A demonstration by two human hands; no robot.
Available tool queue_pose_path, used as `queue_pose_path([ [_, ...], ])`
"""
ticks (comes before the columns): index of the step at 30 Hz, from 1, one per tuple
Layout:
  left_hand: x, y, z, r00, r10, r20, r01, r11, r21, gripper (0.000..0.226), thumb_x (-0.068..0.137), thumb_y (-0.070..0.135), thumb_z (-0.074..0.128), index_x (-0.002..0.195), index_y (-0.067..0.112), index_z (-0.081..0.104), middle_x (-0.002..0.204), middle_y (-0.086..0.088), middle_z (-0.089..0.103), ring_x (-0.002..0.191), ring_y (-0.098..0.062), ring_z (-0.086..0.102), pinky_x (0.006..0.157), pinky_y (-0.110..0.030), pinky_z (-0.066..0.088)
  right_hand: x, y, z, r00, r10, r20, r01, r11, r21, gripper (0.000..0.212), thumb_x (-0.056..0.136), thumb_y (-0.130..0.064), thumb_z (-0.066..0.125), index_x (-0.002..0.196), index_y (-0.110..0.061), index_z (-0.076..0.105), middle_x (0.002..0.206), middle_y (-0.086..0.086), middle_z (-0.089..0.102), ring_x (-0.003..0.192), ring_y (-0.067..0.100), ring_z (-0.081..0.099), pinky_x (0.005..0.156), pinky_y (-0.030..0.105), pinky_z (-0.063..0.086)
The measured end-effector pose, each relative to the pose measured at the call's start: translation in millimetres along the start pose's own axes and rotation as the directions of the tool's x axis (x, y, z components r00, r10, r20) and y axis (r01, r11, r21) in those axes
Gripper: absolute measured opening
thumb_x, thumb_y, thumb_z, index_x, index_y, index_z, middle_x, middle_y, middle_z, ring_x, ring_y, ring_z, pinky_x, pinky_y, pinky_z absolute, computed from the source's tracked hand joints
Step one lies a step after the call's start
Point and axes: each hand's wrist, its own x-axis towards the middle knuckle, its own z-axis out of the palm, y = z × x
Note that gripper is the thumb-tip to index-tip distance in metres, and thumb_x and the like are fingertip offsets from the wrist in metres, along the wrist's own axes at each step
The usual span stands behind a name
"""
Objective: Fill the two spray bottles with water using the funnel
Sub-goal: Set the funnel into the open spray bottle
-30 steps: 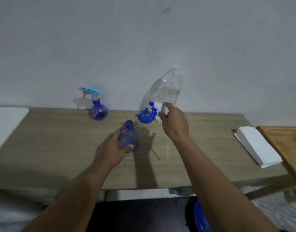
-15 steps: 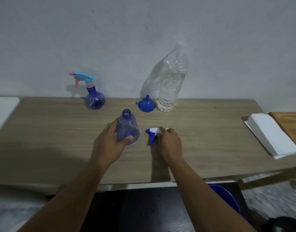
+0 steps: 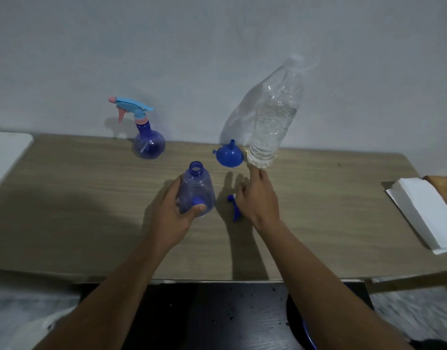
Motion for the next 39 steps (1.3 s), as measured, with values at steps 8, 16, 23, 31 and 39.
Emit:
queue_pose_path([
  [8, 2.5, -9.0, 1.8, 1.000, -0.002, -0.027, 0.000, 0.999, -0.042, 0.076, 0.079, 0.019, 0.084, 0.143, 0.032, 0.047, 0.133, 0.015, 0.061, 0.122, -0.004, 0.059, 0.101, -0.034, 0.052, 82.3, -15.0, 49.8, 0.993, 0.075, 0.091, -0.083, 0.992, 0.092, 0.066, 0.095, -0.016, 0.063, 0.152, -0.012, 0.030, 0.146, 0.015, 0.046, 0.128, 0.034, 0.052, 0.095, 0.044, 0.048],
  [16, 3.6, -13.0, -0.5, 0.999, -0.024, -0.026, 0.021, 0.996, -0.092, 0.075, 0.078, 0.009, 0.084, 0.143, 0.025, 0.048, 0.133, 0.009, 0.062, 0.123, -0.009, 0.060, 0.102, -0.039, 0.052, 99.3, -14.8, 63.1, 0.997, 0.042, 0.061, -0.042, 0.999, 0.007, 0.070, 0.092, -0.024, 0.068, 0.150, -0.025, 0.028, 0.136, 0.019, 0.045, 0.119, 0.039, 0.054, 0.090, 0.051, 0.052],
  [23, 4.2, -11.1, -3.3, 0.998, -0.051, -0.024, 0.048, 0.995, -0.091, 0.077, 0.075, 0.009, 0.086, 0.141, 0.027, 0.050, 0.131, 0.010, 0.063, 0.120, -0.009, 0.061, 0.100, -0.036, 0.053, 104.1, -21.7, 55.4, 0.995, 0.009, 0.096, -0.005, 0.999, -0.037, 0.055, 0.081, -0.017, 0.076, 0.119, -0.013, 0.037, 0.113, 0.017, 0.060, 0.100, 0.038, 0.063, 0.077, 0.047, 0.055],
  [31, -1.3, 10.0, -11.4, 0.998, -0.063, -0.028, 0.063, 0.998, -0.009, 0.074, 0.077, 0.010, 0.084, 0.141, 0.026, 0.050, 0.127, 0.013, 0.063, 0.112, 0.003, 0.061, 0.081, -0.004, 0.046, 85.2, -52.2, -15.9, 0.995, -0.022, 0.094, -0.003, 0.968, 0.250, 0.059, 0.082, -0.037, 0.078, 0.135, -0.023, 0.054, 0.123, 0.005, 0.055, 0.097, 0.018, 0.059, 0.076, 0.019, 0.044],
  [39, -3.9, 13.9, -11.8, 0.996, -0.084, -0.041, 0.086, 0.996, 0.038, 0.072, 0.076, 0.013, 0.083, 0.139, 0.024, 0.051, 0.125, 0.009, 0.066, 0.108, 0.000, 0.063, 0.075, 0.002, 0.040, 26.9, -91.6, -67.9, 0.974, -0.166, 0.153, 0.032, 0.773, 0.633, 0.067, 0.087, -0.029, 0.078, 0.142, -0.045, 0.044, 0.116, -0.004, 0.060, 0.098, 0.010, 0.067, 0.076, 0.019, 0.055],
])
